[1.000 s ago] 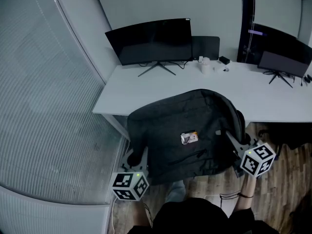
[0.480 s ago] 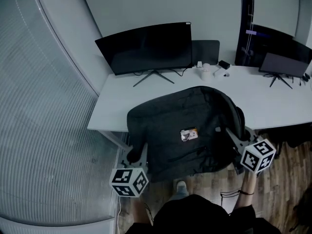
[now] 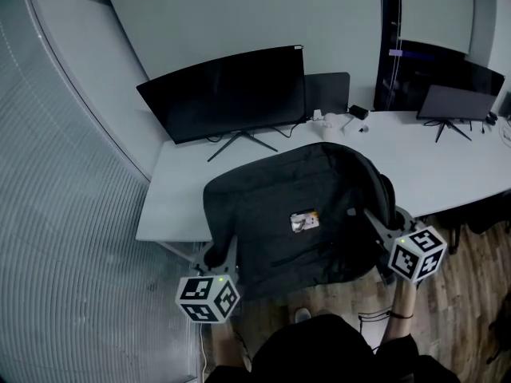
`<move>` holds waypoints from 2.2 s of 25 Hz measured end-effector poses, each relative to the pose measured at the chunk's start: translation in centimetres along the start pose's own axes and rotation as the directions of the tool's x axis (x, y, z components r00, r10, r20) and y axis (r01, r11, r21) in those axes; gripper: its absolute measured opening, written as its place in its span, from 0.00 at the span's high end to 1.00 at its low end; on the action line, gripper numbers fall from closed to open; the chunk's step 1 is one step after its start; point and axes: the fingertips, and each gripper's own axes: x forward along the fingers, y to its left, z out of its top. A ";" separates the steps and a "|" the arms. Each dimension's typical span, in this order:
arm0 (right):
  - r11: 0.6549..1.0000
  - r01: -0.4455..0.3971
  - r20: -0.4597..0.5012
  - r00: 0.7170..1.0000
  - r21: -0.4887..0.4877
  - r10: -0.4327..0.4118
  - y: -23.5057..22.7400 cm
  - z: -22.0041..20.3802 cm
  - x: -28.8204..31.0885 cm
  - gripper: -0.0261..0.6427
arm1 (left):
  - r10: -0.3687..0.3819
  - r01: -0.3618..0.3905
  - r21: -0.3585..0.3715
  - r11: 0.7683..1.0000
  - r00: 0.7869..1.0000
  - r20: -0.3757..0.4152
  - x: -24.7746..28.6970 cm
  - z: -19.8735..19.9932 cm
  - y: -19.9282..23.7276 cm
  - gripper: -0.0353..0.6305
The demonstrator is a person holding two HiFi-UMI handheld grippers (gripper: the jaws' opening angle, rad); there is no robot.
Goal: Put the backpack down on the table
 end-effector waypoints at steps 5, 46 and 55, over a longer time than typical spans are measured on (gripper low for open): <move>0.999 0.034 0.011 0.999 0.022 -0.034 -0.7 0.1 0.8 0.80 | -0.016 0.016 0.001 1.000 1.000 -0.005 1.5 0.4 0.6 0.87; 0.995 -0.007 -0.231 0.972 0.102 0.031 -17.0 -2.3 23.7 0.80 | 0.043 -0.076 -0.138 0.988 0.973 -0.226 26.3 -3.1 7.3 0.87; 0.992 0.023 -0.305 0.952 0.124 0.015 -17.6 -5.2 26.3 0.80 | 0.045 -0.097 -0.159 0.983 0.952 -0.304 28.3 -5.9 9.1 0.87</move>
